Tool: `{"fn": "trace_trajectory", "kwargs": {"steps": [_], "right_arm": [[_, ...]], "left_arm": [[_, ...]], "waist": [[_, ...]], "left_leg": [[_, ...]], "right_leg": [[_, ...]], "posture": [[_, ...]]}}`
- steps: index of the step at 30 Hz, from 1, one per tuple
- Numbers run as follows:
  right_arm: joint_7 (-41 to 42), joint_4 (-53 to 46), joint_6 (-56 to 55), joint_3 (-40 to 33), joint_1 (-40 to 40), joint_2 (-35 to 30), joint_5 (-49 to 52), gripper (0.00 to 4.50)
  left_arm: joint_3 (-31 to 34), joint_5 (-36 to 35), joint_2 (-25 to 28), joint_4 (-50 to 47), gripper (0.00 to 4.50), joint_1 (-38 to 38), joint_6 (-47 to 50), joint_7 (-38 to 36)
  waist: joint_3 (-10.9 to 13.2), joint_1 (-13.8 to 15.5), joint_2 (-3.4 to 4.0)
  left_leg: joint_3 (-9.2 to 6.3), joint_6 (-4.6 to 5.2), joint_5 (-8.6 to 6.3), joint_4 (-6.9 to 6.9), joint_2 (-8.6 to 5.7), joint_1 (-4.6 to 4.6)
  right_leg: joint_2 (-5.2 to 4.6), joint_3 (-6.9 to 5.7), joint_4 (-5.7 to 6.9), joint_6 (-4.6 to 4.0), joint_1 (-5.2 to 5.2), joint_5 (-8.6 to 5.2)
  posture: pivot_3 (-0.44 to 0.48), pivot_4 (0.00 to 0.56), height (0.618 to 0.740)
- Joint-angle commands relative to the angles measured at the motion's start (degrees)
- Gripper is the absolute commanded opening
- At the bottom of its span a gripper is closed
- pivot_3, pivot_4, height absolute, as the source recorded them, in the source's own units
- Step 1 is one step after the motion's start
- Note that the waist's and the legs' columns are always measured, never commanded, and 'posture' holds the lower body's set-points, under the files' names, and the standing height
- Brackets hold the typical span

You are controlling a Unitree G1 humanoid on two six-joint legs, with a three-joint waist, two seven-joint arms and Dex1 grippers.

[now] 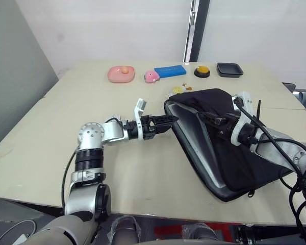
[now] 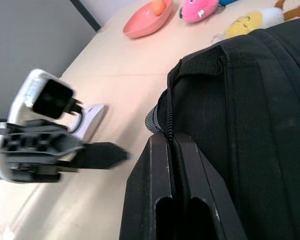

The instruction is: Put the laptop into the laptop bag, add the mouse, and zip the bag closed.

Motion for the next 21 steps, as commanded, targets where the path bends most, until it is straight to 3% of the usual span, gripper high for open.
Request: {"fn": "trace_trajectory", "kwargs": {"steps": [1,5,8,12,17,21], "right_arm": [[3.12,0.52,-0.21,-3.03,-0.88,-1.63,-1.66,0.0],[5.88,2.6,0.11,-3.36,-1.36,-2.44,-3.82,0.0],[7.59,2.99,0.49,-2.77,-1.03,-2.18,-5.08,0.0],[8.92,3.02,1.3,-0.95,-0.02,-0.59,-7.59,0.0],[10.41,2.3,3.11,0.64,0.69,1.39,-8.93,0.0],[13.1,3.17,5.11,1.45,0.64,1.02,-10.79,1.29]], "left_arm": [[2.19,-4.2,4.39,-5.42,3.99,1.31,2.52,-3.52],[4.1,-7.74,11.47,-10.41,3.99,3.04,1.54,-10.35],[6.3,-8.33,20.25,-14.69,3.99,5.98,-2.11,-20.46],[7.14,-4.74,29.68,-17.23,3.99,11.66,-10.18,-33.73],[6.72,4.82,41.47,-16.74,3.99,23.23,-22.66,-50.64],[6.86,12.57,46.79,-13.65,4.04,30.53,-32.65,-58.7]], "waist": [[0.0,-0.01,0.0],[0.0,-0.08,0.0],[0.0,-0.07,0.0],[-0.01,-0.18,0.02],[-0.01,-0.47,0.02],[-0.01,-0.35,0.02]], "left_leg": [[0.0,0.0,0.0,0.0,0.0,0.0],[-0.02,0.0,0.0,0.0,0.02,0.01],[0.0,-0.01,0.0,0.0,0.02,0.05],[0.03,-0.02,-0.01,-0.1,0.02,0.09],[0.06,-0.03,-0.02,-0.16,0.05,0.14],[0.09,-0.04,-0.03,-0.23,0.06,0.2]], "right_leg": [[0.0,0.0,0.0,0.0,0.0,0.0],[0.0,-0.03,0.02,-0.13,0.0,-0.08],[0.0,-0.01,0.04,-0.15,0.0,-0.09],[0.0,-0.02,-0.01,-0.18,0.01,-0.12],[0.01,-0.02,-0.02,-0.2,0.0,-0.15],[0.0,-0.02,-0.06,-0.2,0.01,-0.17]], "posture": [[0.0,0.15,0.74],[0.0,0.15,0.74],[0.0,0.15,0.74],[0.0,0.15,0.74],[0.0,0.15,0.74],[0.0,0.15,0.74]]}}
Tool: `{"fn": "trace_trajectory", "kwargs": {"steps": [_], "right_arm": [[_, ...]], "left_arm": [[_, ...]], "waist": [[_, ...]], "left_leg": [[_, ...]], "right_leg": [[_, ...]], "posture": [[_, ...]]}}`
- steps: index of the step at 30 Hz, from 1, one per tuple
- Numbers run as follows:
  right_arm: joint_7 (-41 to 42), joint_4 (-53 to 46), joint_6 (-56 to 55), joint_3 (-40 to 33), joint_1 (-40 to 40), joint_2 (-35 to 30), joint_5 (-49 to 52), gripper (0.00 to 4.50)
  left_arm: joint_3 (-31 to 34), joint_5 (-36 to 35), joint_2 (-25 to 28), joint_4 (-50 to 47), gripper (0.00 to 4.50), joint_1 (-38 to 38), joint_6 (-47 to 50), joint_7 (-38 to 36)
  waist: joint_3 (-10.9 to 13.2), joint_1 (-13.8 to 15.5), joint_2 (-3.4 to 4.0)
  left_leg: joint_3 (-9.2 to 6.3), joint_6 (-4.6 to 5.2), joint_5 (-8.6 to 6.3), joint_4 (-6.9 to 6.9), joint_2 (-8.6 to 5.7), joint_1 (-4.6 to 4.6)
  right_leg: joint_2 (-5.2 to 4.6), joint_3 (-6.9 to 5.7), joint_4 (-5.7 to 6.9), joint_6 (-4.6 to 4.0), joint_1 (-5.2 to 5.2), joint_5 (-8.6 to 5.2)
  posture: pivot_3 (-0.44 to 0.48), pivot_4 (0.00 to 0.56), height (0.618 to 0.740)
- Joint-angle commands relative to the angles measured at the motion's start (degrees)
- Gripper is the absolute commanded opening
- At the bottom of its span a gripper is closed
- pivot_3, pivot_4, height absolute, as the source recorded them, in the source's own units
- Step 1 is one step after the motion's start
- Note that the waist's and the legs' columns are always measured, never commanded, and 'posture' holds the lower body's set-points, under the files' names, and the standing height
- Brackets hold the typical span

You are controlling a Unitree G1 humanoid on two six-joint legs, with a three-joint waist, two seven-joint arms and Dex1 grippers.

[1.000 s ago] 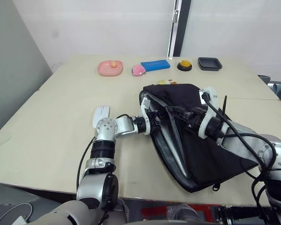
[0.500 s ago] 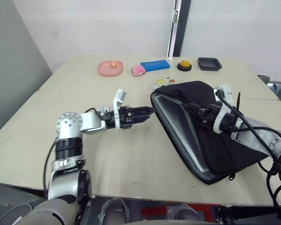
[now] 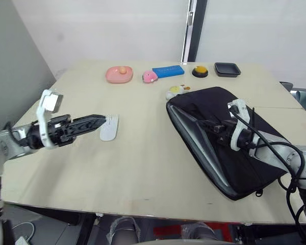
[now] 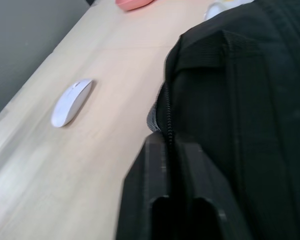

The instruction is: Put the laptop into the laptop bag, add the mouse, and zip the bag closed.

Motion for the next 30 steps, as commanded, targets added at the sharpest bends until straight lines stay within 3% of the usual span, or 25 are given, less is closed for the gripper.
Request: {"fn": "trace_trajectory", "kwargs": {"steps": [1,4,6,9,10,16,20,25,30], "right_arm": [[3.8,-0.22,1.66,0.38,-0.9,-1.19,-2.18,1.6],[8.28,-0.48,3.25,0.24,-1.82,-4.02,-4.22,2.7],[15.88,-2.89,3.08,-2.22,0.28,-10.48,-7.25,3.37],[30.39,-7.18,-2.67,-10.78,9.2,-19.32,-13.78,4.35],[34.04,-7.04,-4.86,-15.1,13.24,-21.04,-16.75,4.46],[50.19,-4.18,-12.99,-34.64,32.96,-23.32,-31.65,4.46],[55.61,-0.12,-19.09,-46.39,40.66,-19.65,-39.22,4.46],[56.69,-1.86,-19.92,-45.34,41.25,-18.09,-40.97,4.46],[54.17,-7.69,-17.99,-39.03,32.04,-17.3,-33.85,4.46]], "left_arm": [[1.26,6.22,3.23,3.58,4.04,2.9,-8.64,-5.98],[2.42,8.99,4.91,7.94,4.04,3.57,-12.05,-7.38],[4.04,10.78,6.32,10.23,4.04,5.17,-14.28,-8.71],[5.99,14.0,7.84,13.13,4.04,8.01,-18.07,-9.74],[6.69,15.23,8.27,14.35,4.04,8.97,-19.58,-10.04],[9.58,22.09,11.08,19.73,4.04,15.35,-28.32,-13.66],[9.84,23.31,12.62,24.47,4.04,13.12,-28.31,-12.07],[5.77,25.31,10.5,21.26,4.04,11.13,-30.79,-10.65],[3.0,23.68,4.86,12.15,4.04,10.0,-27.65,-3.91]], "waist": [[0.0,0.1,0.0],[0.0,0.14,0.0],[0.0,0.19,0.01],[0.0,0.78,-0.01],[-0.03,0.87,-0.06],[-0.11,0.56,-0.25],[-0.12,0.43,-0.28],[-0.13,0.12,-0.27],[-0.16,-0.52,-0.22]], "left_leg": [[0.0,0.0,0.0,-0.01,0.0,0.01],[-0.01,0.02,-0.01,0.0,0.0,0.04],[-0.01,0.04,-0.01,0.03,0.0,0.05],[0.02,0.19,-0.1,-0.11,0.0,0.04],[0.04,0.27,-0.15,-0.22,0.0,0.04],[0.09,0.39,-0.2,-0.38,0.04,0.1],[0.18,0.45,-0.22,-0.35,0.04,0.23],[0.44,0.46,-0.22,-0.33,0.04,0.71],[0.64,0.48,-0.2,-0.33,0.06,0.93]], "right_leg": [[0.0,-0.01,0.01,0.0,0.01,0.0],[0.0,0.0,0.07,-0.01,0.0,0.0],[0.0,0.02,0.1,-0.02,0.01,0.0],[0.0,0.02,-0.07,-0.03,0.03,-0.02],[0.0,0.0,-0.15,-0.03,0.01,-0.06],[0.01,-0.04,-0.16,-0.21,-0.01,-0.24],[-0.02,0.04,-0.09,-0.21,0.0,-0.26],[-0.02,0.31,0.16,-0.21,0.12,-0.26],[0.01,0.51,0.38,-0.24,0.1,-0.26]], "posture": [[0.0,0.15,0.74],[0.0,0.15,0.74],[0.0,0.15,0.74],[0.0,0.15,0.74],[0.0,0.15,0.74],[0.0,0.15,0.74],[0.0,0.15,0.74],[0.0,0.15,0.74],[0.0,0.15,0.74]]}}
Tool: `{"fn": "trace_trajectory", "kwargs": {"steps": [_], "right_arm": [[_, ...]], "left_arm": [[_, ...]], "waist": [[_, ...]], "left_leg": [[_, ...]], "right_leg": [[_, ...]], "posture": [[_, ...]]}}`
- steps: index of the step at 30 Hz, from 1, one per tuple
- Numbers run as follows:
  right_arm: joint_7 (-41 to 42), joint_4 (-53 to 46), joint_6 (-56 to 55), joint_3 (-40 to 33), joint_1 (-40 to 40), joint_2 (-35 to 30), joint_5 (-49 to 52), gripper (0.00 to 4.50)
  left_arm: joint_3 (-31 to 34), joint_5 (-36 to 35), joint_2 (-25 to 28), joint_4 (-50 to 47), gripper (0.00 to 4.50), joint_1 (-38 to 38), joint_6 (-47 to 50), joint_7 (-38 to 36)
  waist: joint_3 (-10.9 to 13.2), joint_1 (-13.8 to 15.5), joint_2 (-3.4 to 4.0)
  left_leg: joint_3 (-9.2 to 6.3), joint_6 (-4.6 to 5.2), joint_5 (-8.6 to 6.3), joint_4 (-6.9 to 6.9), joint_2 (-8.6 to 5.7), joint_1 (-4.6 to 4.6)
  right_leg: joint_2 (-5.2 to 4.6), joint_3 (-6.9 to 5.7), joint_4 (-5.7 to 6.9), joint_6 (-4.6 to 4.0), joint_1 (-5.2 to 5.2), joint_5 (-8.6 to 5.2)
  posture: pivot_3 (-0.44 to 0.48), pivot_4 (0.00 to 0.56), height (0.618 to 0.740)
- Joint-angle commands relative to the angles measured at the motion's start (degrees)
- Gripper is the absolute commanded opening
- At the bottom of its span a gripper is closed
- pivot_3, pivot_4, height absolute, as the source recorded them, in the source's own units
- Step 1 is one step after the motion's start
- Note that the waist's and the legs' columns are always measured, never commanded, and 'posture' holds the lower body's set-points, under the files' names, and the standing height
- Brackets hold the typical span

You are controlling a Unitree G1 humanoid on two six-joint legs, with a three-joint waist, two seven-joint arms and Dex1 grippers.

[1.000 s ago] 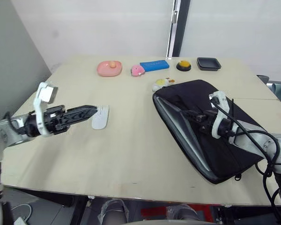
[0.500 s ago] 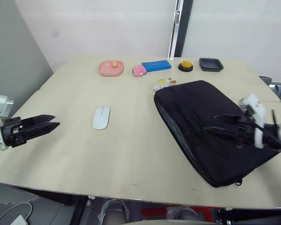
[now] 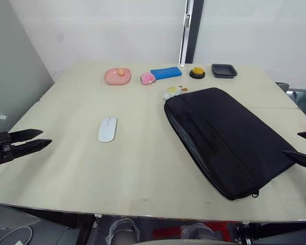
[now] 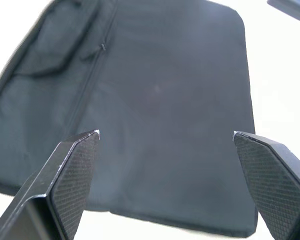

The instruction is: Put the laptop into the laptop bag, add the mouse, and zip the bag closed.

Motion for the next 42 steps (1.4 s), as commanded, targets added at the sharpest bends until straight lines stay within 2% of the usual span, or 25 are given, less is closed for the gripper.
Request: {"fn": "trace_trajectory", "kwargs": {"steps": [1,3,4,6,9,13,17,23,32,42], "right_arm": [[-2.82,-6.82,1.31,4.97,-8.74,0.01,8.14,4.46],[-5.75,-9.53,2.97,9.39,-15.55,0.35,13.19,4.46],[-7.21,-10.46,3.69,11.65,-18.65,0.61,15.15,4.49],[-9.26,-12.0,4.54,16.78,-24.25,1.01,17.74,4.49],[-11.18,-12.7,5.42,21.42,-29.04,1.35,19.27,4.49],[-11.82,-12.82,5.02,29.34,-36.1,3.43,19.66,4.49],[-12.67,-14.14,4.82,36.09,-41.85,6.95,20.39,4.49],[-14.53,-14.72,4.7,40.18,-43.71,10.38,19.14,4.49],[-16.73,-16.91,4.18,38.27,-41.42,10.38,19.44,4.49],[-19.22,-19.69,4.39,35.87,-39.5,9.85,20.99,4.49]], "left_arm": [[-1.6,-1.3,-3.9,-8.67,4.04,-0.81,3.07,6.62],[-3.22,0.64,-6.77,-12.93,4.04,0.16,2.14,10.78],[-3.91,1.98,-8.03,-13.77,4.27,-0.2,2.58,14.22],[-4.28,2.99,-11.36,-17.22,4.27,-1.14,4.21,21.83],[-4.89,4.22,-13.66,-22.18,4.27,-1.0,5.48,28.07],[-3.07,1.96,-20.32,-27.5,4.27,-4.65,16.45,43.39],[-3.08,-3.48,-28.01,-35.81,4.27,-5.65,25.45,51.87],[-7.67,-1.77,-32.52,-37.36,4.27,-6.72,28.21,58.71],[-15.98,8.13,-34.73,-31.34,4.27,-12.04,20.75,64.42],[-19.64,13.29,-36.69,-19.26,4.27,-18.27,16.01,64.21]], "waist": [[-0.02,-0.26,0.06],[-0.03,-0.52,0.12],[-0.03,-0.5,0.1],[-0.04,-0.45,0.1],[-0.05,-0.12,0.01],[-0.11,0.36,0.02],[-0.13,0.16,0.0],[-0.15,0.18,-0.03],[-0.16,0.3,-0.04],[-0.16,0.27,-0.04]], "left_leg": [[0.0,0.0,0.0,0.01,0.04,0.04],[0.02,0.02,0.01,0.08,0.03,0.07],[0.02,0.03,0.02,0.12,0.03,0.07],[-0.04,0.06,0.04,0.14,0.05,0.07],[-0.07,0.1,0.07,0.28,0.05,-0.03],[-0.09,0.08,0.06,0.35,0.0,-0.06],[-0.13,0.03,0.04,0.52,0.01,-0.06],[-0.15,0.03,0.05,0.55,0.02,-0.07],[-0.19,0.03,0.05,0.56,0.01,-0.15],[-0.23,0.01,0.05,0.55,0.02,-0.24]], "right_leg": [[0.04,0.02,0.05,-0.03,0.01,-0.01],[0.04,0.07,0.19,-0.04,-0.01,-0.01],[0.04,0.08,0.26,-0.05,-0.02,-0.01],[0.07,0.03,0.29,-0.08,0.0,-0.03],[0.06,0.01,0.3,-0.08,0.01,-0.03],[0.03,0.0,0.34,-0.09,0.02,-0.03],[0.03,0.02,0.5,-0.11,0.03,-0.03],[0.05,0.02,0.55,-0.11,0.02,-0.02],[0.05,-0.02,0.49,-0.1,0.01,-0.02],[0.05,-0.04,0.46,-0.08,-0.02,-0.02]], "posture": [[0.0,0.15,0.74],[0.0,0.15,0.74],[0.0,0.15,0.74],[0.0,0.15,0.74],[0.0,0.15,0.74],[0.0,0.15,0.74],[0.0,0.15,0.74],[0.0,0.15,0.74],[0.0,0.15,0.74],[0.0,0.15,0.74]]}}
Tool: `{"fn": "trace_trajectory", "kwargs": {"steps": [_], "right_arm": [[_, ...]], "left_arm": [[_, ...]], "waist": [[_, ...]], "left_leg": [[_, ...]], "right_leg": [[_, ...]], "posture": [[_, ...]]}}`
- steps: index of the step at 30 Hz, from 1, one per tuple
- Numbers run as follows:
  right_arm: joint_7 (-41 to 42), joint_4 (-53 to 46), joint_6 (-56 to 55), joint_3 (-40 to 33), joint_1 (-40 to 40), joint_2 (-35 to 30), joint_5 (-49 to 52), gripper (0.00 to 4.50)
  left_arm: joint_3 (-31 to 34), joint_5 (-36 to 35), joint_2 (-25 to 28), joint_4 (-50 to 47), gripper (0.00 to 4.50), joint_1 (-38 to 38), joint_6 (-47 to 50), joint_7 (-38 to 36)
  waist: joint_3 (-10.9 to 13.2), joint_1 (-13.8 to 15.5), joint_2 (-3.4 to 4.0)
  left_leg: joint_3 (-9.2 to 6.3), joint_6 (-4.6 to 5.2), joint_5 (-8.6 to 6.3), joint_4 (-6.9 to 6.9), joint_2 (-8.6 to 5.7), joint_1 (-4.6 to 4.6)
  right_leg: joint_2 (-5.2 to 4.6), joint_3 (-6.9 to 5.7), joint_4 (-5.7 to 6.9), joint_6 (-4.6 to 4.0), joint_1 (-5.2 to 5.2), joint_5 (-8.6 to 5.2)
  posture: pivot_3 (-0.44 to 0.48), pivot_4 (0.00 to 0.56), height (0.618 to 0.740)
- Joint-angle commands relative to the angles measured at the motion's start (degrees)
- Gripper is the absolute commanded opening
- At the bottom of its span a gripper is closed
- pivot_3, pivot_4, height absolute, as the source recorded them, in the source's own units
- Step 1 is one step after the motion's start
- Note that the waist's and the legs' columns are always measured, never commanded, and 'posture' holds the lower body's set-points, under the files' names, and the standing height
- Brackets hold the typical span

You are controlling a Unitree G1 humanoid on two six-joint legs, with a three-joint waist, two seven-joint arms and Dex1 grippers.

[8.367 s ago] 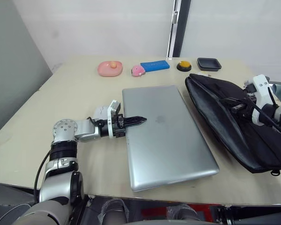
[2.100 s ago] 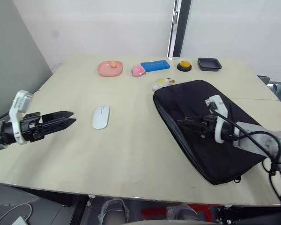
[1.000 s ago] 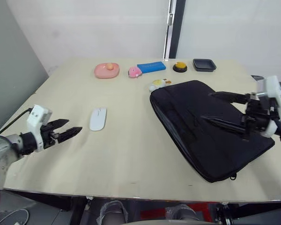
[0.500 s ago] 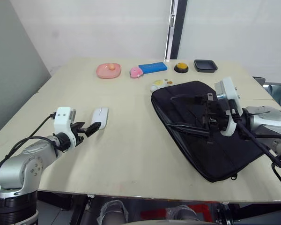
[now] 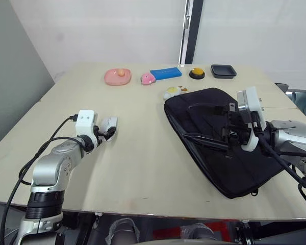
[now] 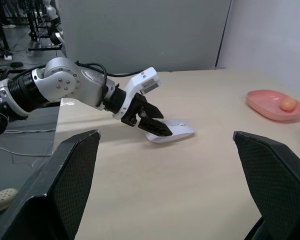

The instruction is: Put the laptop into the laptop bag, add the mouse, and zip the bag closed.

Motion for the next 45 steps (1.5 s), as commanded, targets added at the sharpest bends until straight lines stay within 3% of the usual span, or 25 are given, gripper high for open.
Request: {"fn": "trace_trajectory", "kwargs": {"steps": [1,15,20,23,28,32,35,38,45], "right_arm": [[-1.19,-2.21,-0.47,-2.57,0.62,-0.87,1.45,4.49],[-2.13,-1.57,-0.87,-4.73,4.16,-2.57,0.68,4.49],[-3.07,-1.56,-0.42,-5.76,5.28,-2.97,0.63,4.5],[-3.52,-1.32,-0.1,-6.6,6.48,-3.26,0.73,4.5],[-7.39,-0.25,2.91,-6.37,8.62,-4.27,-0.03,4.5],[-23.05,1.52,11.14,0.68,4.51,1.69,-0.62,4.5],[-32.38,2.22,16.98,6.08,2.3,7.61,-1.89,4.5],[-38.34,3.49,20.27,11.27,0.66,12.09,-7.25,4.5],[-43.31,3.43,24.18,19.16,-1.58,15.45,-18.34,4.5]], "left_arm": [[-0.83,2.52,-0.01,5.1,4.27,-3.2,-2.98,-0.34],[-7.96,10.52,1.52,17.78,4.27,-7.01,-10.71,-7.31],[-5.75,9.04,3.13,18.49,2.87,-6.68,-11.5,-11.32],[-5.56,7.72,4.47,18.01,2.88,-6.61,-11.35,-15.02],[-7.67,6.19,9.73,19.67,2.88,-7.99,-13.35,-27.77],[-17.97,8.91,21.44,15.08,2.88,-3.93,-34.29,-57.05],[-18.32,5.82,23.34,16.54,2.88,-5.08,-38.78,-67.43],[-19.16,6.52,22.8,18.65,2.88,-7.08,-42.98,-72.35],[-19.53,6.0,17.86,20.85,2.88,-10.7,-45.72,-74.09]], "waist": [[0.0,0.05,0.0],[-0.06,0.67,0.03],[-0.07,0.35,0.04],[-0.06,0.2,0.04],[-0.06,0.14,0.04],[-0.04,-0.06,0.0],[-0.03,0.03,0.02],[0.0,0.37,0.06],[0.0,0.35,0.06]], "left_leg": [[0.0,0.0,0.0,0.0,-0.01,0.0],[-0.04,-0.03,-0.01,-0.03,-0.04,0.17],[-0.03,-0.06,-0.01,-0.09,-0.04,0.19],[-0.02,-0.08,-0.01,-0.18,-0.04,0.18],[0.06,-0.11,0.0,-0.49,-0.04,0.19],[0.16,-0.3,0.1,-0.85,-0.02,0.14],[0.2,-0.6,0.23,-1.11,-0.02,0.14],[0.2,-0.75,0.23,-1.22,-0.01,0.14],[0.2,-0.83,0.23,-1.22,-0.02,0.16]], "right_leg": [[0.0,0.0,-0.01,0.0,0.0,0.0],[-0.04,-0.01,-0.04,0.05,0.16,0.02],[-0.04,-0.01,-0.08,0.06,0.17,0.01],[-0.03,-0.02,-0.19,0.06,0.17,0.01],[-0.02,-0.03,-0.49,0.06,0.14,0.01],[0.04,-0.01,-0.75,0.07,-0.01,0.01],[0.05,-0.05,-0.83,0.03,-0.1,-0.06],[0.07,-0.09,-0.8,0.0,-0.13,-0.13],[0.04,-0.08,-0.77,0.01,-0.1,-0.13]], "posture": [[0.0,0.15,0.74],[0.0,0.15,0.74],[0.0,0.15,0.74],[0.0,0.15,0.74],[0.0,0.15,0.74],[0.0,0.15,0.74],[0.0,0.15,0.74],[0.0,0.15,0.74],[0.0,0.15,0.74]]}}
